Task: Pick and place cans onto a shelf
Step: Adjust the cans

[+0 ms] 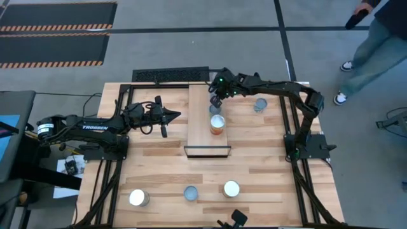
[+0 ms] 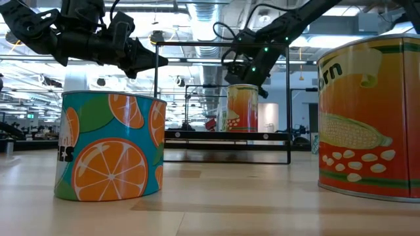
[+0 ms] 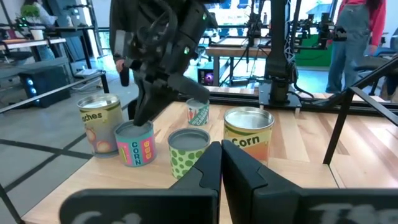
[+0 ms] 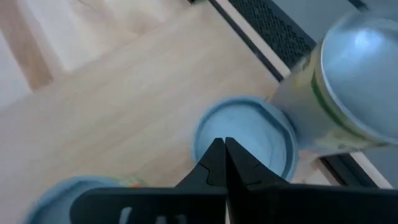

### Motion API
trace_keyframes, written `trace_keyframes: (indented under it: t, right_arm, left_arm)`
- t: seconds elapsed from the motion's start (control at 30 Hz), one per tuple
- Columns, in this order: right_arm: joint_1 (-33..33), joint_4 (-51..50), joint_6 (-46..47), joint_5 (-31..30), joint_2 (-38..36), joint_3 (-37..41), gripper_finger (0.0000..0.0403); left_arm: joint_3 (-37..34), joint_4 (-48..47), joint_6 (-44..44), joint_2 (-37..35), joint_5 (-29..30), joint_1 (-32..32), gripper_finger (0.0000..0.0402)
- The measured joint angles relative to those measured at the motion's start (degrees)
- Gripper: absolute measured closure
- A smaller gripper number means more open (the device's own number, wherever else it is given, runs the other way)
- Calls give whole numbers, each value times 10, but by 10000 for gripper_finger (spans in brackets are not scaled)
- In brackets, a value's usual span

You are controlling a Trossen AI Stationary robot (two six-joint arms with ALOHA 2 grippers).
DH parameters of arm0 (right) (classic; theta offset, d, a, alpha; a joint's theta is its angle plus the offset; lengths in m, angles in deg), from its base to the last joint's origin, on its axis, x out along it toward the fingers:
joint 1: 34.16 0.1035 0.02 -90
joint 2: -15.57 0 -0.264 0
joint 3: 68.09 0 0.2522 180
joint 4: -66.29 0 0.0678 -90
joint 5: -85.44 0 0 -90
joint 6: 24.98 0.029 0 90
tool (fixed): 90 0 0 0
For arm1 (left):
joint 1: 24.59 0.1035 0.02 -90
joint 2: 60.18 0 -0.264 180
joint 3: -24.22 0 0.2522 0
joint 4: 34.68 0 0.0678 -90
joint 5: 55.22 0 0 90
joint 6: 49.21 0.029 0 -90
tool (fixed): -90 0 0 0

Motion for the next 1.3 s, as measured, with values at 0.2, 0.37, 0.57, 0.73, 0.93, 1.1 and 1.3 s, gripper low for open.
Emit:
trace_keyframes:
  t: [0.2,0.37,0.57,0.73,0.93,1.1,1.3]
  right_arm:
    - [0,-8,-3,-3,0,0,396]
    - [0,-22,-3,-3,0,0,396]
    - [0,-36,-3,11,0,0,396]
    - [2,-46,-3,13,0,0,396]
    - [8,-50,-5,27,-1,0,396]
    - [14,-53,-8,27,-1,0,395]
    - [14,-60,-11,25,-2,-24,394]
  left_arm:
    - [0,0,0,0,0,0,400]
    - [0,0,0,0,0,0,400]
    - [0,0,0,0,0,0,400]
    - [0,0,0,0,0,0,400]
    - [0,0,0,0,0,0,400]
    - [0,0,0,0,0,0,400]
    - [0,0,0,0,0,0,400]
